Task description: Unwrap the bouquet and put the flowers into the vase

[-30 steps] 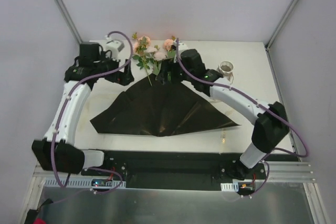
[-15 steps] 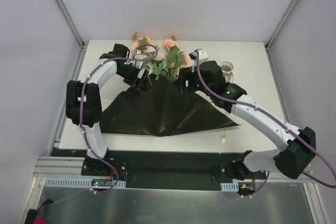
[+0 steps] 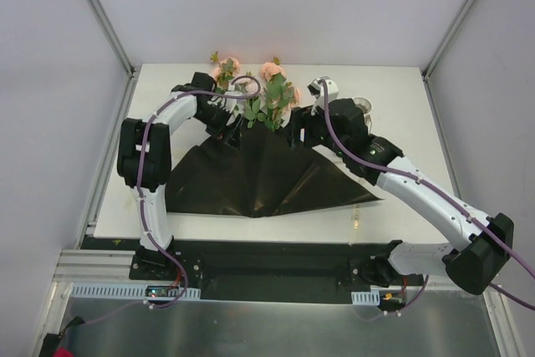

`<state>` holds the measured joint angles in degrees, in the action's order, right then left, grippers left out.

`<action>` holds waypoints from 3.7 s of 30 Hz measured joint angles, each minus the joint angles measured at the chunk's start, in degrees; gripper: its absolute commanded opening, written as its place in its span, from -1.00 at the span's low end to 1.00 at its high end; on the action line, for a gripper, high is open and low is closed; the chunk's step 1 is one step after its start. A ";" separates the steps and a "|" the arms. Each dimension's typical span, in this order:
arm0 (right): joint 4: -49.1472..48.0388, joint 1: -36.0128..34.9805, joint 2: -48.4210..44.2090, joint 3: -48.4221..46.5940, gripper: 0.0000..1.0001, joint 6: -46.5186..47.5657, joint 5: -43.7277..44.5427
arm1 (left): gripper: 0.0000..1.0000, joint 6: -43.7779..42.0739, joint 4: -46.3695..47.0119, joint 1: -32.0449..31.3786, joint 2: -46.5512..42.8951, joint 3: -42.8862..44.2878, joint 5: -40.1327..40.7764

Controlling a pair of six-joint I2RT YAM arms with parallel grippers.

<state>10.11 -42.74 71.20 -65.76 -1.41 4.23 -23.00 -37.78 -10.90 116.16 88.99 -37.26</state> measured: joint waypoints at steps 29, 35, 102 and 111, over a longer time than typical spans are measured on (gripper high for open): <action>-1.33 -0.33 -0.52 1.20 0.34 -0.04 -0.61 | -0.74 -2.32 -1.16 -2.25 -0.76 -2.78 0.52; -1.27 -0.48 -0.55 1.18 0.34 0.20 -0.57 | -0.97 -2.27 -1.09 -2.47 -8.46 -3.13 0.92; -2.36 1.84 -1.95 4.31 0.32 2.84 -2.16 | -0.07 -1.73 1.16 -6.75 3.54 0.83 7.82; -3.39 1.84 -1.95 4.70 0.32 2.29 -2.58 | -0.69 -1.68 1.31 -6.75 3.56 0.76 7.30</action>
<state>6.72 -40.91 69.25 -61.06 0.89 1.65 -24.69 -36.47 -17.65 119.72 89.76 -29.95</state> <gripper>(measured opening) 0.662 0.211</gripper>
